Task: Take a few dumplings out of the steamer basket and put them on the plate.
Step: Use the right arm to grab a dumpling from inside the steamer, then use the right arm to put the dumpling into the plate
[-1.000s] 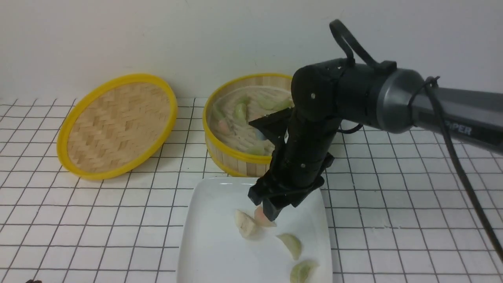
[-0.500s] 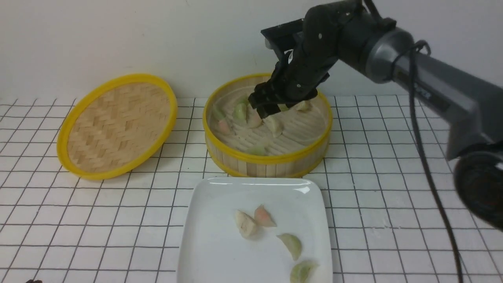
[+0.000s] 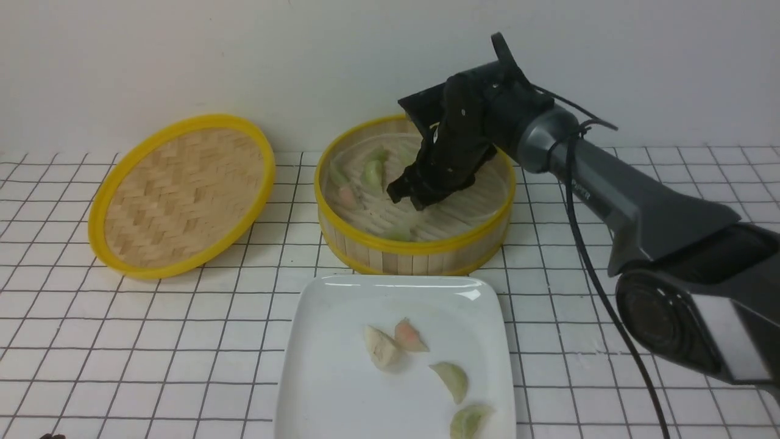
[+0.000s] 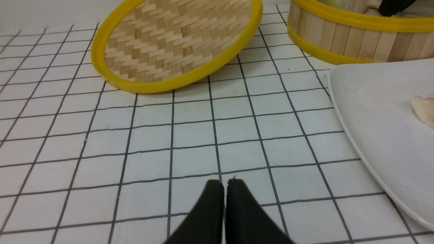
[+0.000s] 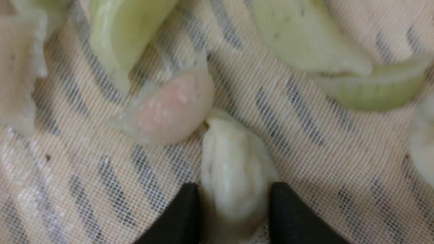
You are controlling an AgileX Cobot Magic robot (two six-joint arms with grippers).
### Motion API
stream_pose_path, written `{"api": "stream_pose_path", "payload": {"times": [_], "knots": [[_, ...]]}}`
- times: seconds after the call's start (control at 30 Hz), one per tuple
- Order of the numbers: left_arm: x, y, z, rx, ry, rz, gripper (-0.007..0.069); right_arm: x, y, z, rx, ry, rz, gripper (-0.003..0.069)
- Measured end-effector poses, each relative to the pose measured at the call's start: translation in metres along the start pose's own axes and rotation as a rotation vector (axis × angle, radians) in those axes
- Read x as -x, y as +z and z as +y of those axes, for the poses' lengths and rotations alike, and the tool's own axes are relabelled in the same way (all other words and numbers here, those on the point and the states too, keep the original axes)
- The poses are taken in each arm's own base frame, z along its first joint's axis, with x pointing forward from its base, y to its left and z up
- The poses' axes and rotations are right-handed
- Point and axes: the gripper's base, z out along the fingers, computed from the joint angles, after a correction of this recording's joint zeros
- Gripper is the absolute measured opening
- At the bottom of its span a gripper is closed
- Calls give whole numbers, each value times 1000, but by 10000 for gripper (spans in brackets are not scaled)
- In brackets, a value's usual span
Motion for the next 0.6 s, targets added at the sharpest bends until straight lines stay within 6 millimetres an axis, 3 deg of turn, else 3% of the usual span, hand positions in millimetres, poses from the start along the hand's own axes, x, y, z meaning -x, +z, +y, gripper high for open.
{"api": "stream_pose_path", "payload": {"times": [0.13, 0.27, 0.3, 0.33, 0.4, 0.43, 0.5, 0.57, 0.6], "knots": [[0, 0, 0, 0, 0, 0, -6, 2, -15, 0, 0, 0, 23, 230], [0, 0, 0, 0, 0, 0, -6, 15, -72, 5, 58, 40, -53, 230], [0, 0, 0, 0, 0, 0, -6, 16, -77, 5, 64, 43, -62, 230], [0, 0, 0, 0, 0, 0, -6, 15, -100, 10, 115, 68, -68, 230], [0, 0, 0, 0, 0, 0, -6, 8, -131, 18, 158, 88, -68, 230], [0, 0, 0, 0, 0, 0, -6, 5, -130, 19, 162, 90, -51, 230], [0, 0, 0, 0, 0, 0, -6, -14, -156, 31, 188, 82, -12, 230], [0, 0, 0, 0, 0, 0, -6, -33, -159, 39, 196, 83, 52, 230], [0, 0, 0, 0, 0, 0, -6, -52, -161, 49, 203, 81, 113, 230]]}}
